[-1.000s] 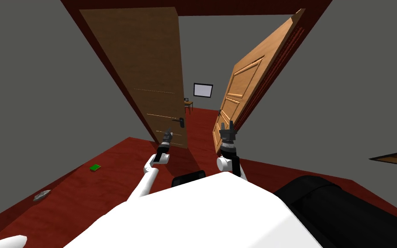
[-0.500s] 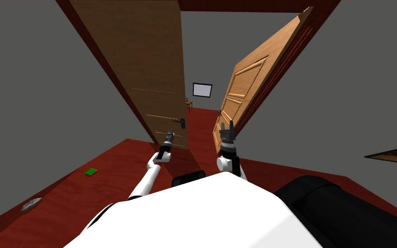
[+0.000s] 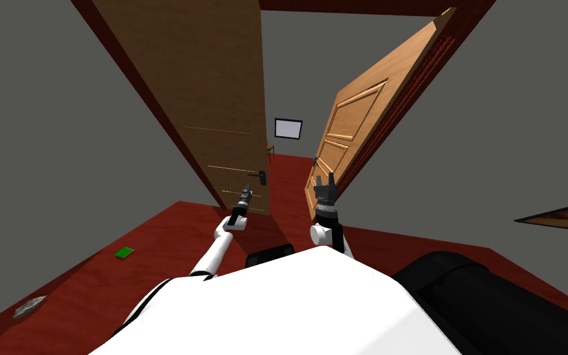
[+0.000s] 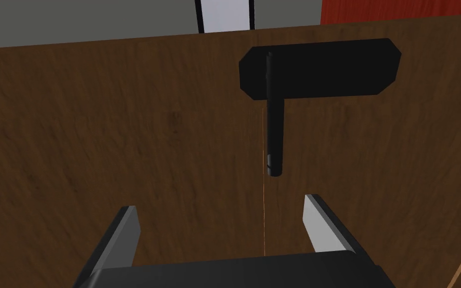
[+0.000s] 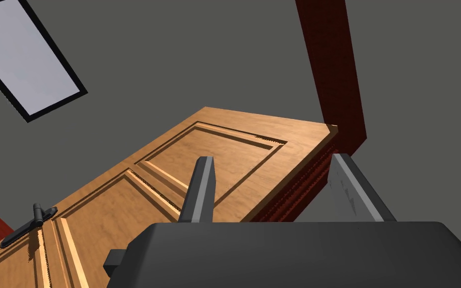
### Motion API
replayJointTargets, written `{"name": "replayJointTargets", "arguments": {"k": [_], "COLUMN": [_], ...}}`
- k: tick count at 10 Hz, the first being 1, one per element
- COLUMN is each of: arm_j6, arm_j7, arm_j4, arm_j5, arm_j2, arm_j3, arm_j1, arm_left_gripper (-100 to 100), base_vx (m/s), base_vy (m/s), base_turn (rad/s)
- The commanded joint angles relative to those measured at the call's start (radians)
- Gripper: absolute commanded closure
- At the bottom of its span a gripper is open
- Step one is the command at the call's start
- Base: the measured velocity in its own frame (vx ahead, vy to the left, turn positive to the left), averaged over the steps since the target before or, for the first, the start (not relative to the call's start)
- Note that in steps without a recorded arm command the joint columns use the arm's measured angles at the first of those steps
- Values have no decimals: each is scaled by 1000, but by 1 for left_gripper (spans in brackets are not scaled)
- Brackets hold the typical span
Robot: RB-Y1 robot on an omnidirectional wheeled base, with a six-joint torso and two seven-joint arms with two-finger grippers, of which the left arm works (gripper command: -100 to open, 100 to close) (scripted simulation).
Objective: Push the door open
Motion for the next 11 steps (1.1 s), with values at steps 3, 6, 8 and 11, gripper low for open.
{"name": "replayJointTargets", "arguments": {"k": [3, 6, 8, 11], "arm_j6": [12, 17, 20, 25], "arm_j7": [17, 28, 34, 43], "arm_j4": [87, 153, 193, 252], "arm_j5": [-2, -4, -4, -6], "arm_j2": [-6, -13, -18, -27], "arm_j3": [-6, -10, -12, -15], "arm_j1": [-54, -95, -119, -155], "arm_left_gripper": [-100, -100, -100, -100], "base_vx": [80, 75, 71, 63], "base_vy": [78, 83, 63, 61], "base_turn": [-43, -39, -36, -33]}}
